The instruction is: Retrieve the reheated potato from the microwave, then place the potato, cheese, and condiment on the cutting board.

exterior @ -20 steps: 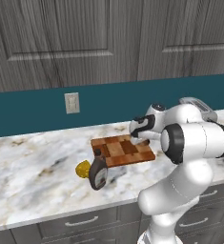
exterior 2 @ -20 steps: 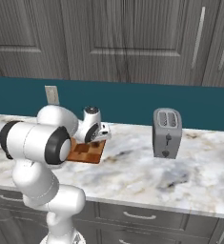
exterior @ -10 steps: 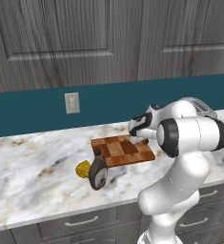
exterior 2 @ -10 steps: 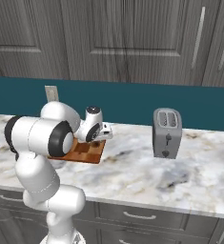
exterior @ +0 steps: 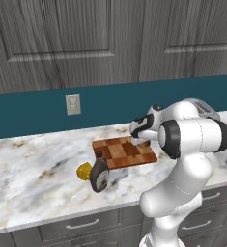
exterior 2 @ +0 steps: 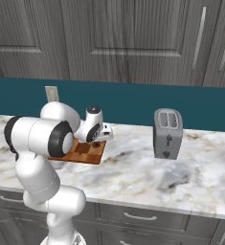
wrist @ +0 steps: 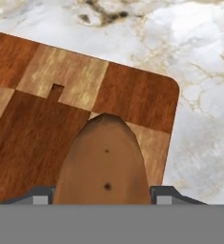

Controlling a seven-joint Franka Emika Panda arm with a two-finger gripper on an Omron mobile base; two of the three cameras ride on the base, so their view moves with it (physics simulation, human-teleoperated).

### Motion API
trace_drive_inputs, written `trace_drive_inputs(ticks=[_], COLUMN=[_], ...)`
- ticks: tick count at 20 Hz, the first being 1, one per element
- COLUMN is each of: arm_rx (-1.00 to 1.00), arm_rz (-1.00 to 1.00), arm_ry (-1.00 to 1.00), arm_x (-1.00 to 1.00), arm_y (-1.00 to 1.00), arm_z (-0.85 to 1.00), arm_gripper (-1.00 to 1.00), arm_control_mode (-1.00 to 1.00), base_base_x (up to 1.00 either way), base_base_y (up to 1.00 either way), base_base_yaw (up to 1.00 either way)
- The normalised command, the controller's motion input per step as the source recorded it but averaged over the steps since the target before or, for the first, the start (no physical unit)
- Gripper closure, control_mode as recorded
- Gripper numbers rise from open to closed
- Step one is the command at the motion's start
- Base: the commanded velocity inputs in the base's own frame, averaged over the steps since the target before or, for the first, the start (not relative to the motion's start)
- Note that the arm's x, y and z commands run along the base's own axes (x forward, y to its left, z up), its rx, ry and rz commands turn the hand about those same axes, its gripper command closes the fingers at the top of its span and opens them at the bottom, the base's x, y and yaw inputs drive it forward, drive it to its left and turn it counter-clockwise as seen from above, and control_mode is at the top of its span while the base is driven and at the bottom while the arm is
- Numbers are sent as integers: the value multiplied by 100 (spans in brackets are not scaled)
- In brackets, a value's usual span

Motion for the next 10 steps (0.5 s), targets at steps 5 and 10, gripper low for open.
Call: trace_drive_inputs(ticks=[5, 10], arm_rx=[0, 0], arm_rz=[-7, -6], arm_ry=[0, 0], arm_x=[-15, -16], arm_y=[2, 1], arm_z=[-5, 0], arm_gripper=[-100, -100], arm_control_mode=[-100, -100], base_base_x=[0, 0], base_base_y=[0, 0], base_base_yaw=[0, 0])
